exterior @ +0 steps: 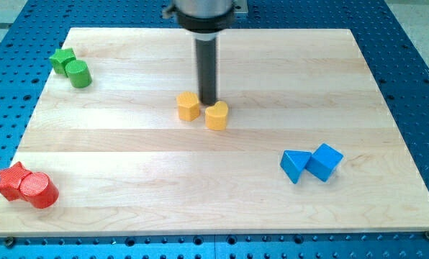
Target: Move the yellow hexagon slightly down
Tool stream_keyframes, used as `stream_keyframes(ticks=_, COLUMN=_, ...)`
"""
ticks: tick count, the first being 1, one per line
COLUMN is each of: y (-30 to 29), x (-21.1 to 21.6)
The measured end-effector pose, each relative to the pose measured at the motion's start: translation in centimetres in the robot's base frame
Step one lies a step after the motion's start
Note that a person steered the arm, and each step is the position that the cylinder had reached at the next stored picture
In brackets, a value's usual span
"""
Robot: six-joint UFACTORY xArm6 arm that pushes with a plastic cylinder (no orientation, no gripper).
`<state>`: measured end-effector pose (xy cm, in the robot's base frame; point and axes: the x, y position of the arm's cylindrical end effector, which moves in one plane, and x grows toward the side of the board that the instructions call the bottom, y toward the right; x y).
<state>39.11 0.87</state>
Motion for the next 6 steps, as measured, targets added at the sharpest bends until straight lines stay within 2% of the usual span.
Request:
stream_keyframes(ticks=1, y=-3.0, x=-2.9)
stream_keyframes(ticks=2, y=-9.3, x=-3.1)
stream_keyframes(ticks=3, y=-7.4, x=-1.6)
stream_keyframes(ticks=5, y=1.3, x=0.2)
stream_keyframes(ticks=6, y=-1.3, x=-3.6)
